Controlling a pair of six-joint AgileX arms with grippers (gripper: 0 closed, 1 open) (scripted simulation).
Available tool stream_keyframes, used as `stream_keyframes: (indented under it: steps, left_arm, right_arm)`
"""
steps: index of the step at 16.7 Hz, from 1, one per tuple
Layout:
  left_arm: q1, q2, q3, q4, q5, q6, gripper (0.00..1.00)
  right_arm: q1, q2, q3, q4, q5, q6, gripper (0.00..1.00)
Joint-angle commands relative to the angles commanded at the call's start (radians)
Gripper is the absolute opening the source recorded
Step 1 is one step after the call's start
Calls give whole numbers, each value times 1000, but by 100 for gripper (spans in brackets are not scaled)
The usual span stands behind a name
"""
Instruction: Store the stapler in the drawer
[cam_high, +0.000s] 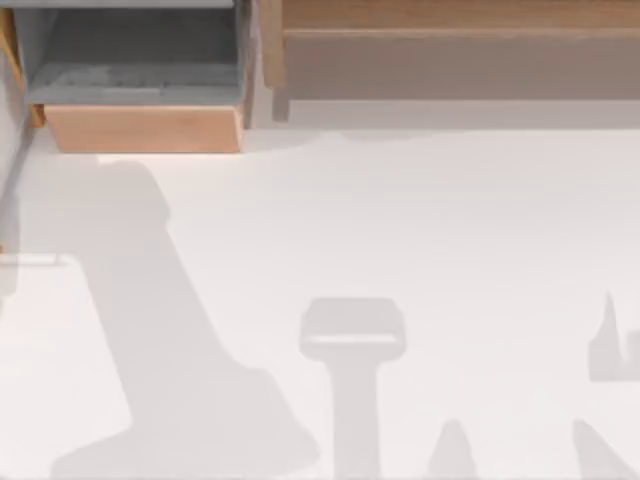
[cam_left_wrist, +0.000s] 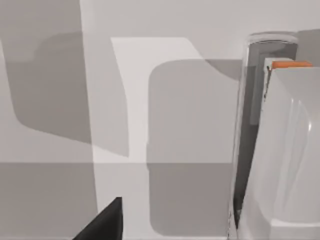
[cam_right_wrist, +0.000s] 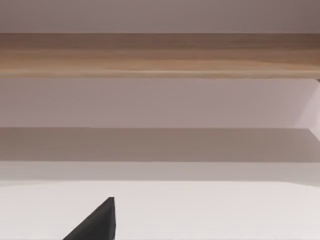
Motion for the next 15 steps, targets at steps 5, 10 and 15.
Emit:
stream_keyframes:
  steps: [5,10,15]
  left_arm:
    - [8,-52,-38,29,16,26,100]
    - [45,-262,-219,232,87,178,100]
    - [168,-472,-499,637,169,428,100]
  right_arm:
    - [0,0,0,0,0,0,100]
    - [0,0,0,0,0,0,100]
    - [0,0,0,0,0,0,100]
